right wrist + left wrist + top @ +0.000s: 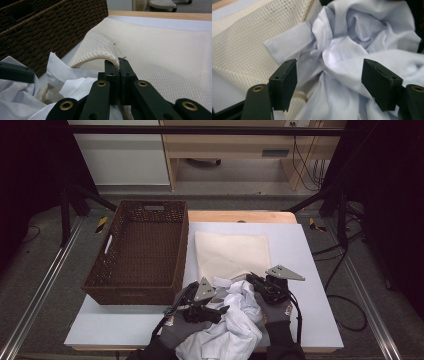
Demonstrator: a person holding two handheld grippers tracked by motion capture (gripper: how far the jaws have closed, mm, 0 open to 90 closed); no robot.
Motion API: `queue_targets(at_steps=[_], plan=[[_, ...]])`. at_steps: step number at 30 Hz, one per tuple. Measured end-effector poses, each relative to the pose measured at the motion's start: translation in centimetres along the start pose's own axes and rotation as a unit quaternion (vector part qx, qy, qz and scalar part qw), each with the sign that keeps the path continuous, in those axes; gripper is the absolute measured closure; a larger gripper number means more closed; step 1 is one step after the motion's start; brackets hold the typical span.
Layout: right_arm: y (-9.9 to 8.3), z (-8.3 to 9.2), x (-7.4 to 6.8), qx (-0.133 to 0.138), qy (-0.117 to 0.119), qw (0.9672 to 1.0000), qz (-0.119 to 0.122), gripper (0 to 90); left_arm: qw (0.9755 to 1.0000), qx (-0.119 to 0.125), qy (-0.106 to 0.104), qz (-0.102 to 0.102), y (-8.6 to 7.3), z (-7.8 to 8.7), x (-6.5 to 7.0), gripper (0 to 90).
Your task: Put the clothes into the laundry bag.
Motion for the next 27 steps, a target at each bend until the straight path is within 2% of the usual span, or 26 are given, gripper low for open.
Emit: queue_targets(at_steps=[2, 3, 4, 6, 7, 8, 10, 12, 16, 20, 22, 25, 27], plan=[[0.0, 0.0, 0.0, -0.001, 0.000, 1.0000, 0.001, 87.6, 0.9999, -0.008, -0.010, 0.000, -0.8, 0.0, 0.6, 26.1], [0.0, 0.0, -0.1, -0.001, 0.000, 1.0000, 0.000, 87.6, 0.9998, -0.015, -0.009, -0.005, -1.2, -0.3, 0.9, 26.0], [0.0, 0.0, -0.1, -0.002, 0.000, 1.0000, 0.000, 87.6, 0.9993, -0.035, 0.000, -0.012, -1.8, -1.3, 1.3, 26.1], [0.0, 0.0, -0.1, -0.002, 0.000, 1.0000, 0.000, 87.6, 0.9987, -0.050, -0.002, -0.008, -2.5, -2.4, 1.3, 28.0], [0.0, 0.0, -0.1, -0.002, 0.000, 1.0000, 0.000, 87.6, 0.9987, -0.050, -0.002, -0.008, -2.5, -2.4, 1.3, 29.1], [0.0, 0.0, -0.1, -0.002, 0.001, 1.0000, 0.000, 87.5, 0.9980, -0.063, -0.008, -0.003, -2.9, -3.4, 1.2, 31.3], [0.0, -0.1, -0.1, -0.003, 0.002, 1.0000, -0.001, 87.6, 0.9973, -0.071, -0.014, 0.003, -3.3, -4.1, 1.2, 38.5], [0.0, -0.1, -0.1, -0.003, 0.001, 1.0000, 0.000, 87.6, 0.9967, -0.077, -0.022, 0.012, -3.5, -4.5, 1.1, 49.8], [0.0, -0.1, -0.1, -0.003, 0.001, 1.0000, 0.001, 87.6, 0.9959, -0.086, -0.023, 0.016, -3.4, -4.3, 1.3, 71.3], [-0.1, -0.2, -0.2, -0.005, 0.001, 1.0000, 0.001, 87.6, 0.9966, -0.078, -0.020, 0.016, -3.0, -3.9, 1.5, 81.3], [-0.1, -0.2, -0.1, -0.005, 0.000, 1.0000, 0.001, 87.7, 0.9985, -0.052, -0.016, 0.010, -2.1, -3.2, 1.8, 82.1], [-0.1, -0.2, -0.1, -0.005, 0.001, 1.0000, 0.000, 87.6, 0.9990, -0.040, -0.017, 0.009, -1.5, -2.8, 1.9, 82.3], [-0.1, -0.2, -0.1, -0.003, 0.000, 1.0000, -0.001, 87.7, 0.9995, -0.028, -0.014, 0.005, -0.3, -2.6, 1.9, 82.4]])
Point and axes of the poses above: each handheld gripper's, and its own axes: z roughly backward along the jaws, y roughly out of its top, x roughly to its right, the point moved 1 cm from there along -z, roughly forward along the jaws, and after that the axes turned 2 degrees about -x, right-handed, at the moved point
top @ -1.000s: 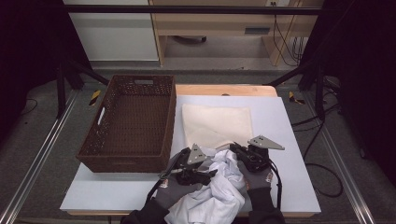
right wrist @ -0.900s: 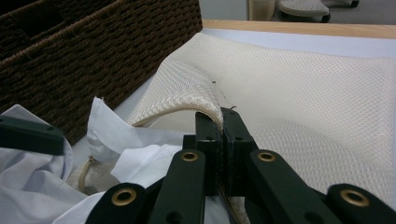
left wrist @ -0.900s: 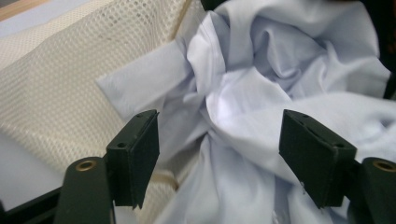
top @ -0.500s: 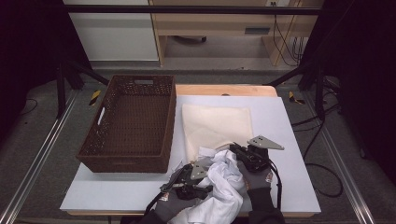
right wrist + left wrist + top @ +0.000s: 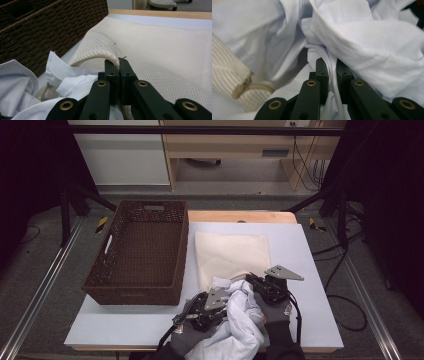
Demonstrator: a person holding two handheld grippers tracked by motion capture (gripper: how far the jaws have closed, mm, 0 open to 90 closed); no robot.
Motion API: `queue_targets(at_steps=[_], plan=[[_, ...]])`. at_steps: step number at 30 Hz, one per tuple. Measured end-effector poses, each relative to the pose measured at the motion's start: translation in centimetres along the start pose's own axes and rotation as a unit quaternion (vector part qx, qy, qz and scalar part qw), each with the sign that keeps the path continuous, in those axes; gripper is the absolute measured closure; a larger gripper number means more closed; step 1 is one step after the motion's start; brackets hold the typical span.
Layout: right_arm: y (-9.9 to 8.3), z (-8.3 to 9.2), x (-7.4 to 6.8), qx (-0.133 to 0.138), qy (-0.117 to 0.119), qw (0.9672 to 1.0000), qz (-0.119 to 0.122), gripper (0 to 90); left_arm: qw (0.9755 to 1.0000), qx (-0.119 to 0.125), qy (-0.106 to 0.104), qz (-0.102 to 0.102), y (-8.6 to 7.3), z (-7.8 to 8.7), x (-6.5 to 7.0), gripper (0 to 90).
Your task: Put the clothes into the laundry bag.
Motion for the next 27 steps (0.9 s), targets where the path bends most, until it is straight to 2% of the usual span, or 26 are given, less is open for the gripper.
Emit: queue_targets(at_steps=[6, 9, 12, 14, 15, 19, 22, 23, 26, 27], plan=[[-0.1, -0.1, 0.0, -0.001, -0.001, 1.0000, 0.001, 87.7, 1.0000, 0.001, 0.006, -0.003, 1.8, -0.6, -0.2, 82.6], [-0.1, -0.1, -0.1, -0.001, 0.001, 1.0000, 0.000, 87.7, 0.9997, -0.007, 0.024, -0.004, 2.7, -1.7, -0.9, 82.5], [-0.1, -0.2, -0.1, -0.001, 0.000, 1.0000, 0.002, 87.7, 0.9994, -0.012, 0.033, 0.003, 2.8, -2.5, -1.5, 82.5], [-0.1, -0.2, -0.2, -0.001, 0.002, 1.0000, 0.002, 87.7, 0.9988, -0.022, 0.042, 0.009, 2.6, -3.4, -2.2, 82.4], [-0.1, -0.2, -0.3, -0.002, 0.003, 1.0000, 0.003, 87.7, 0.9982, -0.032, 0.050, 0.011, 2.1, -4.4, -2.9, 82.1], [0.1, -0.1, -0.4, -0.001, 0.005, 1.0000, 0.004, 87.7, 0.9977, -0.039, 0.053, 0.018, 1.3, -5.6, -3.7, 79.7], [0.1, -0.1, -0.4, -0.002, 0.005, 1.0000, 0.006, 87.7, 0.9978, -0.032, 0.054, 0.019, 1.1, -5.8, -3.8, 74.6], [0.0, -0.1, -0.4, -0.003, 0.005, 1.0000, 0.007, 87.7, 0.9976, -0.029, 0.062, 0.012, 1.0, -5.6, -3.7, 71.6], [0.0, -0.1, -0.4, -0.003, 0.005, 1.0000, 0.005, 87.7, 0.9977, -0.025, 0.062, 0.013, 1.0, -5.0, -3.6, 61.3], [0.0, -0.1, -0.3, -0.002, 0.006, 1.0000, 0.003, 87.7, 0.9985, -0.018, 0.049, 0.017, 1.0, -4.2, -3.5, 57.9]])
Point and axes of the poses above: each handheld gripper's, and its own axes: z roughly backward along the jaws, y roughly out of its top, x roughly to its right, the point moved 1 cm from there along -z, roughly forward along the jaws, and after that the axes turned 2 degrees about -x, right-handed, at the moved point
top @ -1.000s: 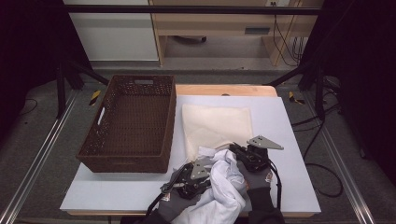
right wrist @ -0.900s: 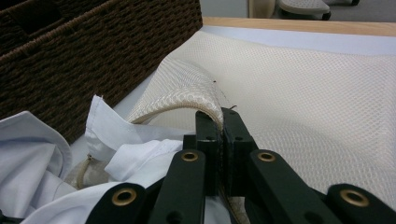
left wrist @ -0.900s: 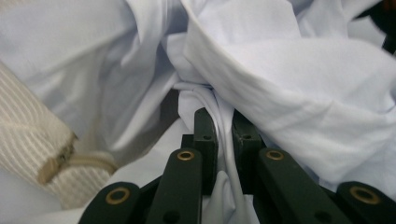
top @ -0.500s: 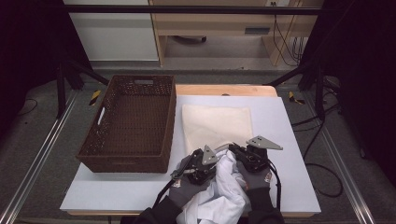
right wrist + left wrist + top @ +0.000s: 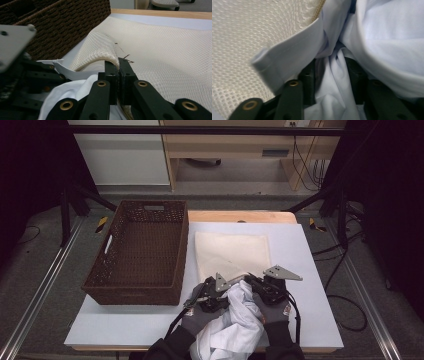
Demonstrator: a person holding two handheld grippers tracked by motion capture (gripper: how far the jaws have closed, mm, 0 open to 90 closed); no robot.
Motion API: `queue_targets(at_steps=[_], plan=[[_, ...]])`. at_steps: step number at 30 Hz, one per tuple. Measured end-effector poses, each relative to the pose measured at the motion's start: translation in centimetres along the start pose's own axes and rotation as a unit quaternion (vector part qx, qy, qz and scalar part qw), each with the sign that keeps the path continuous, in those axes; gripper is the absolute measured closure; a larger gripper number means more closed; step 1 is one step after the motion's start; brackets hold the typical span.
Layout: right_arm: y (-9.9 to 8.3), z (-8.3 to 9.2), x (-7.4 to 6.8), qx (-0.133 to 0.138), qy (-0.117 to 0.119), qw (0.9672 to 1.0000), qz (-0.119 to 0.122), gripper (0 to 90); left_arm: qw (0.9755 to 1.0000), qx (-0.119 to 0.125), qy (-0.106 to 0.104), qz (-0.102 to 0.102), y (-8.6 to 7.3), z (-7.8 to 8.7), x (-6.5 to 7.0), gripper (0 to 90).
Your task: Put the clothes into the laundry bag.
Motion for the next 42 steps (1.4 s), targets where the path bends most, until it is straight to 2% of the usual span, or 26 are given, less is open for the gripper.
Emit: queue_targets(at_steps=[1, 2, 3, 5, 6, 7, 8, 14, 16, 21, 25, 28, 31, 35, 38, 42], plan=[[0.0, 0.0, 0.0, 0.000, 0.000, 1.0000, 0.000, 87.7, 1.0000, 0.000, 0.000, 0.000, 0.0, 0.0, 0.0, 53.9], [0.0, 0.0, 0.1, 0.000, -0.001, 1.0000, 0.001, 87.7, 0.9999, 0.011, -0.003, -0.004, -0.1, 1.1, 0.2, 51.0], [0.0, 0.0, 0.1, 0.000, -0.001, 1.0000, 0.001, 87.7, 0.9999, 0.011, -0.003, -0.004, -0.1, 1.1, 0.2, 48.5], [0.0, 0.1, 0.1, 0.000, -0.002, 1.0000, 0.000, 87.6, 0.9997, 0.021, -0.011, -0.006, -0.3, 2.3, 0.5, 43.4], [0.0, 0.1, 0.1, 0.000, -0.002, 1.0000, 0.000, 87.6, 0.9993, 0.031, -0.015, -0.010, -0.4, 3.4, 0.7, 41.5], [0.0, 0.1, 0.1, 0.000, -0.002, 1.0000, 0.000, 87.6, 0.9993, 0.031, -0.015, -0.010, -0.4, 3.4, 0.7, 39.7], [0.0, 0.1, 0.1, 0.000, -0.003, 1.0000, 0.001, 87.6, 0.9988, 0.041, -0.024, -0.009, -0.6, 4.5, 0.9, 38.5], [0.0, 0.0, 0.1, -0.001, -0.003, 1.0000, 0.001, 87.6, 0.9974, 0.055, -0.047, 0.003, -0.7, 6.4, 1.4, 34.5], [0.0, 0.0, 0.1, -0.001, -0.002, 1.0000, 0.000, 87.6, 0.9970, 0.058, -0.052, -0.001, -0.8, 6.9, 1.9, 34.1], [0.0, 0.0, 0.1, -0.001, -0.002, 1.0000, 0.000, 87.6, 0.9964, 0.056, -0.063, -0.001, -0.7, 6.4, 3.0, 31.6], [0.0, 0.0, 0.0, -0.003, -0.002, 1.0000, 0.001, 87.6, 0.9964, 0.046, -0.071, -0.005, -0.3, 4.6, 4.1, 31.0], [0.0, 0.0, 0.0, -0.004, -0.002, 1.0000, 0.001, 87.6, 0.9973, 0.029, -0.067, -0.006, -0.1, 2.6, 4.6, 37.2], [0.0, -0.1, 0.0, -0.005, -0.002, 1.0000, 0.001, 87.6, 0.9982, 0.008, -0.060, -0.002, 0.0, 1.1, 4.5, 51.3], [0.0, -0.1, 0.1, -0.004, -0.001, 1.0000, 0.000, 87.6, 0.9981, -0.003, -0.061, 0.000, 0.1, 0.6, 4.0, 74.5], [0.0, 0.0, 0.1, -0.003, -0.001, 1.0000, 0.000, 87.6, 0.9990, -0.002, -0.043, -0.009, 0.7, 0.5, 3.8, 80.2], [0.1, 0.2, 0.2, 0.001, -0.004, 1.0000, -0.001, 87.6, 0.9995, -0.008, -0.028, -0.009, 1.6, 0.1, 3.1, 81.1]])
Point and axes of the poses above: each handheld gripper's, and its own axes: z roughly backward along the jaws, y roughly out of its top, x roughly to its right, the point moved 1 cm from there along -z, roughly forward along the jaws, and after that the axes turned 2 degrees about -x, right-handed, at the moved point
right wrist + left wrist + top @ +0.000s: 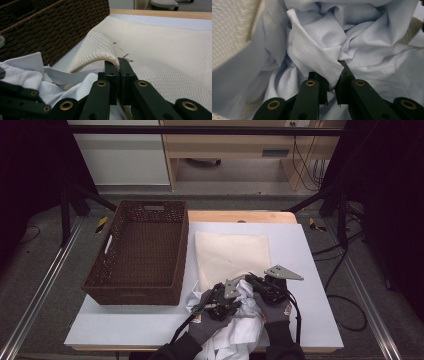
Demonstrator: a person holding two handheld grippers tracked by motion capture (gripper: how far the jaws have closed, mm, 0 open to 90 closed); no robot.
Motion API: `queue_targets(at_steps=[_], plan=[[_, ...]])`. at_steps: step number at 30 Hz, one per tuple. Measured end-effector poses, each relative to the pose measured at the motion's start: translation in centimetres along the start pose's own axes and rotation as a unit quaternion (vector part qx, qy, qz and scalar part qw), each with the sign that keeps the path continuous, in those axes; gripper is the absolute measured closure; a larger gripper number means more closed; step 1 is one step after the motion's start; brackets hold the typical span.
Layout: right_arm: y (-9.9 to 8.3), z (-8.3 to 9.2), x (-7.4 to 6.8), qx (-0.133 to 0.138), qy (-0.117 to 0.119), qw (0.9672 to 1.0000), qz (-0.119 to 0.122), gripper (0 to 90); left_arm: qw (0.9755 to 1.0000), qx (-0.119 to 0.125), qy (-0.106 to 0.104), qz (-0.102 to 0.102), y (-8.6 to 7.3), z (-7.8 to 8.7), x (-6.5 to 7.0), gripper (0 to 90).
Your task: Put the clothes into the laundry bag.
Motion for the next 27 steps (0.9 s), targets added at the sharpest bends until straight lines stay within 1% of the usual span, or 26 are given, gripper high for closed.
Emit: queue_targets(at_steps=[3, 5, 7, 10, 13, 14, 15, 17, 18, 20, 24, 25, 27], plan=[[0.0, 0.1, 0.0, 0.002, 0.000, 1.0000, 0.001, 87.7, 0.9999, -0.003, 0.013, 0.003, 0.4, -0.8, -0.7, 81.0], [0.1, 0.1, 0.0, 0.003, 0.001, 1.0000, -0.001, 87.7, 0.9997, 0.001, 0.022, 0.013, 0.5, -1.6, -1.4, 80.2], [0.1, 0.2, -0.1, 0.003, 0.003, 1.0000, 0.002, 87.7, 0.9995, 0.006, 0.024, 0.018, 0.5, -2.0, -1.8, 78.1], [0.2, 0.2, -0.3, 0.003, 0.003, 1.0000, 0.006, 87.7, 0.9992, 0.014, 0.035, 0.009, 0.3, -2.5, -2.0, 74.5], [0.1, 0.1, -0.3, 0.001, 0.002, 1.0000, 0.006, 87.7, 0.9992, 0.018, 0.036, 0.000, 0.2, -2.3, -1.8, 69.0], [0.1, 0.1, -0.3, 0.001, 0.003, 1.0000, 0.004, 87.7, 0.9993, 0.021, 0.032, -0.003, 0.1, -2.1, -1.8, 64.8], [0.1, 0.1, -0.3, 0.001, 0.003, 1.0000, 0.004, 87.7, 0.9994, 0.021, 0.028, -0.003, 0.1, -1.8, -1.8, 59.6], [0.1, 0.1, -0.2, 0.001, 0.001, 1.0000, 0.004, 87.7, 0.9995, 0.026, 0.016, 0.003, 0.1, -1.1, -1.9, 45.0], [0.1, 0.1, -0.2, 0.001, 0.002, 1.0000, 0.004, 87.7, 0.9995, 0.028, 0.010, 0.008, 0.1, -0.7, -1.9, 40.9], [0.1, 0.1, -0.2, 0.001, 0.002, 1.0000, 0.003, 87.7, 0.9995, 0.030, 0.004, 0.006, 0.0, 0.3, -2.0, 32.3], [0.1, 0.2, -0.2, 0.002, 0.002, 1.0000, 0.004, 87.6, 0.9992, 0.038, -0.008, 0.005, -0.6, 2.8, -2.0, 28.1], [0.1, 0.2, -0.2, 0.002, 0.002, 1.0000, 0.004, 87.6, 0.9991, 0.041, -0.013, 0.004, -0.8, 3.5, -2.0, 28.6], [0.1, 0.2, -0.1, 0.002, 0.001, 1.0000, 0.003, 87.6, 0.9986, 0.051, -0.013, -0.001, -1.1, 5.1, -2.2, 31.5]])
Point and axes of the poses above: each handheld gripper's, and its own axes: z roughly backward along the jaws, y roughly out of its top, x roughly to its right, the point moved 1 cm from there along -z, roughly forward along the jaws, and after that the axes turned 2 degrees about -x, right-handed, at the moved point
